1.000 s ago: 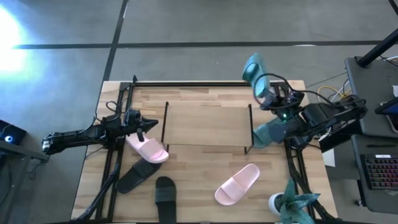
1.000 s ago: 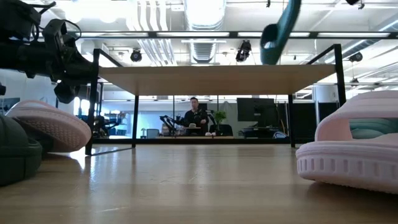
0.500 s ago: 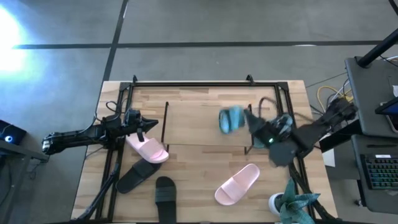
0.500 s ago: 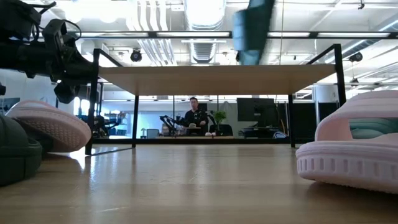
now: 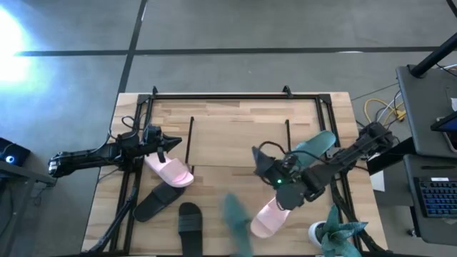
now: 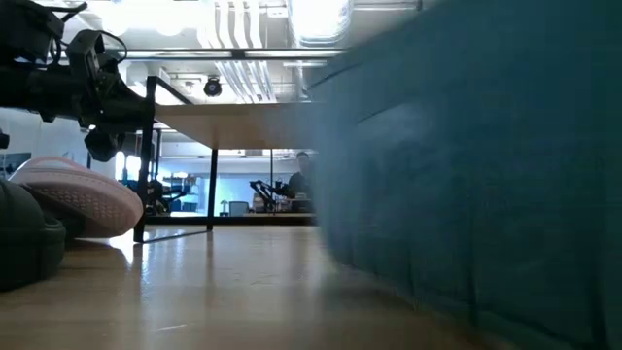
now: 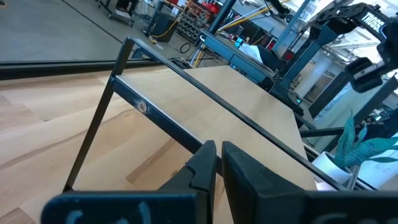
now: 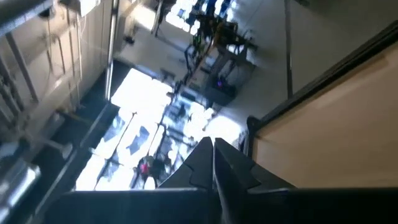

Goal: Pick and place slides into the shelf
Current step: Put the bottom green slipper on the shelf

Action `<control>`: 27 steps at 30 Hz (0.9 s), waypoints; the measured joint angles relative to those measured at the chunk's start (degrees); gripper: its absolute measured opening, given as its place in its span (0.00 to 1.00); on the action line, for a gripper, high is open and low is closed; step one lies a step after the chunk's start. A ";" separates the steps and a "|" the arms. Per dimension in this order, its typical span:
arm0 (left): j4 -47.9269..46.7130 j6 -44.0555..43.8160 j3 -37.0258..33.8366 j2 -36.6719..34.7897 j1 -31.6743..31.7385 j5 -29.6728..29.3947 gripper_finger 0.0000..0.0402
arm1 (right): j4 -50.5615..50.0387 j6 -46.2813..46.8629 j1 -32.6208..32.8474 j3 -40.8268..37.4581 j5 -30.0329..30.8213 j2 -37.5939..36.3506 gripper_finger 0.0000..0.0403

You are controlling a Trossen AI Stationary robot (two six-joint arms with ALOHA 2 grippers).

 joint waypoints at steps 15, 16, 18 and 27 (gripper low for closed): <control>-0.01 -0.02 0.00 0.00 0.02 0.00 0.03 | -15.04 -0.57 0.03 -0.03 -46.73 2.16 0.02; -0.01 0.00 0.00 -0.01 -0.01 0.02 0.03 | -17.00 0.16 0.40 -0.04 -49.57 2.67 0.03; -0.01 -0.02 0.00 0.08 0.02 0.01 0.03 | -19.41 -0.01 0.95 0.04 -54.33 3.66 0.06; 0.00 -0.01 0.00 0.07 0.02 0.00 0.03 | -22.37 -24.55 1.03 3.05 -67.78 8.45 0.33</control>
